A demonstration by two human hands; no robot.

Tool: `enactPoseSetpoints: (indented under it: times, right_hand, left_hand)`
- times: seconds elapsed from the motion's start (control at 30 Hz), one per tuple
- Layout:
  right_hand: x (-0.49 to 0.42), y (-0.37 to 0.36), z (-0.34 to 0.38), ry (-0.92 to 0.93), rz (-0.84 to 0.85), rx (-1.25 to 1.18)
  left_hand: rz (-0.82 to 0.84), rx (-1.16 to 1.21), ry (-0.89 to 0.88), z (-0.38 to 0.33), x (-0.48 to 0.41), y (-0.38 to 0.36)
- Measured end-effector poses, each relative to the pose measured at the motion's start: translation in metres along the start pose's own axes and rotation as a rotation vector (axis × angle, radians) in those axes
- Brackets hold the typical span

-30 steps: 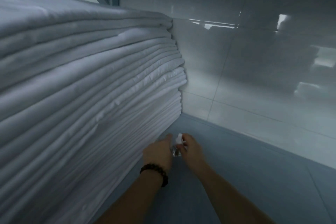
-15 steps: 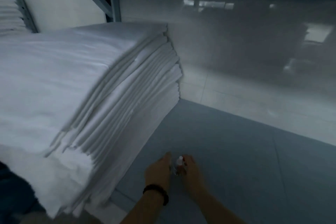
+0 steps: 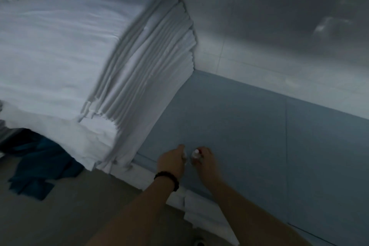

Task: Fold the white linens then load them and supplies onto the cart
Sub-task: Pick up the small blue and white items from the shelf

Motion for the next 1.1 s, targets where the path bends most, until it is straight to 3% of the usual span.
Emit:
enactPoseSetpoints:
  times: [0.27, 0.43, 0.67, 0.87, 1.1]
  right_hand:
    - [0.008, 0.004, -0.015, -0.003, 0.039, 0.040]
    - [0.002, 0.007, -0.013, 0.066, 0.057, 0.189]
    - [0.003, 0.008, -0.003, 0.148, 0.013, 0.214]
    - [0.014, 0.006, 0.025, 0.308, 0.062, 0.284]
    - [0.031, -0.014, 0.082, 0.549, 0.242, 0.236]
  left_hand:
    - [0.081, 0.084, -0.025, 0.007, 0.007, -0.010]
    - [0.043, 0.044, 0.005, 0.013, 0.006, -0.014]
    - [0.010, 0.053, 0.004, 0.015, 0.003, -0.010]
    - [-0.199, 0.172, 0.052, 0.024, 0.029, 0.012]
    - [-0.455, 0.280, 0.186, 0.058, 0.087, 0.054]
Point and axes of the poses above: each hand's wrist, its own x-axis away from the middle knuckle, its own y-axis out of the back of the hand, z = x × y, the point moved 5 cm from there along -x, towards the middle knuckle, and after that the axes turned 7 degrees about -x, right-handed, at the moved point
